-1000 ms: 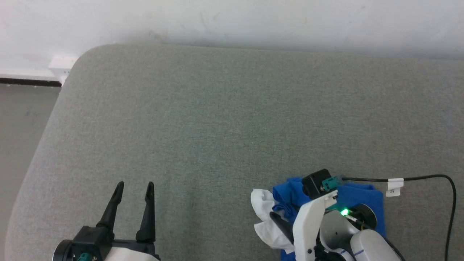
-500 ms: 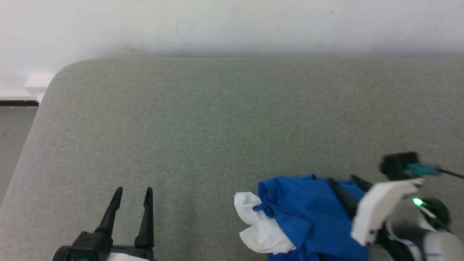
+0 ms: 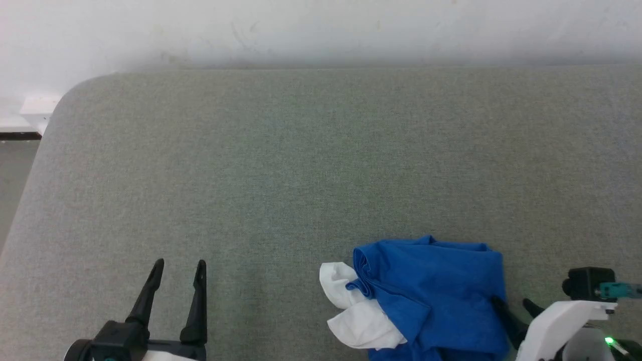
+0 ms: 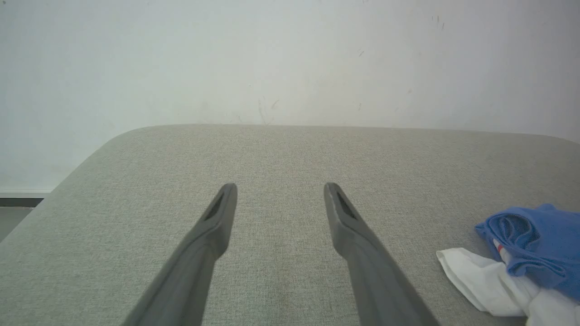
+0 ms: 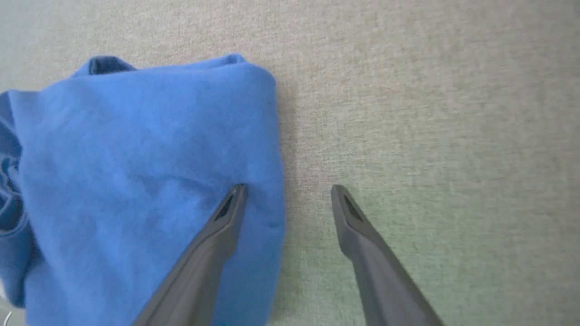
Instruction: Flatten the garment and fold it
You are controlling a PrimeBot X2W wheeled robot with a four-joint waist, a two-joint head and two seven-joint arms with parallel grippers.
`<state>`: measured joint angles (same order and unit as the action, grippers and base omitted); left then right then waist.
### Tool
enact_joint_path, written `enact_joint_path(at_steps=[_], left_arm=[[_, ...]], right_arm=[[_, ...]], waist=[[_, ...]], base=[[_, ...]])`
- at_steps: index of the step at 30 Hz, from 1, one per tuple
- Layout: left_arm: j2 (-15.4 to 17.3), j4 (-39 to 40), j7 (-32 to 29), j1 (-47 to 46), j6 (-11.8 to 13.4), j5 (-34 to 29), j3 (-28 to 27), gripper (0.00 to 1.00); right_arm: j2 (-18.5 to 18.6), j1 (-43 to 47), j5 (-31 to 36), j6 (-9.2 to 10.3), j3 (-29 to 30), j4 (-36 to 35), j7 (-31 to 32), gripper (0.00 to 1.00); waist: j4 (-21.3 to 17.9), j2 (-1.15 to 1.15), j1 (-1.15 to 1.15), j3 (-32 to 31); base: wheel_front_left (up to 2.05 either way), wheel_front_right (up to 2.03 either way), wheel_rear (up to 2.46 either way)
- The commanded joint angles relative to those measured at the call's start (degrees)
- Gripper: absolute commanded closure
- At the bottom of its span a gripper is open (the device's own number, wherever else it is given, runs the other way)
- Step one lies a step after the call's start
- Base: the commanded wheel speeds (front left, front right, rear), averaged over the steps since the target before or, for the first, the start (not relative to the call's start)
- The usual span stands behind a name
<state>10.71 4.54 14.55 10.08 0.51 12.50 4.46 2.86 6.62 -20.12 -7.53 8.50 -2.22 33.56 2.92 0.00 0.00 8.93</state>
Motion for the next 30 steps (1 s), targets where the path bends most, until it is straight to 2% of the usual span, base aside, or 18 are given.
enact_joint_path(at_steps=[1,11,12,13,14,15,23,30], left_arm=[[0.51,0.23,-0.28,-0.91,-0.36,-0.37,0.08,0.0],[1.38,0.42,-1.02,-2.25,-0.56,-0.28,0.62,0.0],[1.38,0.37,-1.05,-2.35,-0.55,-0.24,0.7,0.0],[1.37,0.33,-1.07,-2.44,-0.54,-0.19,0.77,0.0],[1.36,0.28,-1.08,-2.53,-0.52,-0.15,0.84,0.0],[1.36,0.22,-1.08,-2.6,-0.51,-0.1,0.91,0.0],[1.35,0.05,-0.77,-3.38,-0.44,0.09,1.27,0.0],[1.76,1.04,-0.59,-4.22,-0.33,-0.17,1.51,0.0]], right_arm=[[0.02,-1.57,-0.27,0.04,-0.76,1.67,-1.01,0.0],[0.02,-5.34,-1.78,0.04,-5.99,10.29,-2.37,0.0],[0.02,-5.35,-2.0,0.04,-6.29,10.78,-1.88,0.44],[0.02,-5.38,-1.96,0.04,-6.21,11.1,-1.57,0.63],[0.02,-5.42,-1.45,0.04,-6.0,11.26,-1.36,0.88],[0.02,-5.44,-0.74,0.04,-5.75,11.2,-1.12,1.0],[0.02,-6.92,1.36,0.04,-3.81,6.36,-0.95,1.0],[0.53,-12.82,6.84,0.04,-7.3,1.97,1.76,1.0]], waist=[[0.34,0.0,0.0,0.47],[2.21,0.0,0.0,1.45],[2.33,0.0,0.0,1.5],[2.43,0.0,0.0,1.55],[2.5,0.0,0.0,1.6],[2.53,0.0,0.0,1.65],[0.48,0.0,0.0,1.51],[-4.47,0.0,0.0,2.23]], base=[[0.0,0.0,0.0],[0.0,0.0,0.0],[0.0,0.0,0.0],[0.0,0.0,0.0],[0.0,0.0,0.0],[0.0,0.0,0.0],[0.0,0.0,0.0],[0.0,0.0,0.0]])
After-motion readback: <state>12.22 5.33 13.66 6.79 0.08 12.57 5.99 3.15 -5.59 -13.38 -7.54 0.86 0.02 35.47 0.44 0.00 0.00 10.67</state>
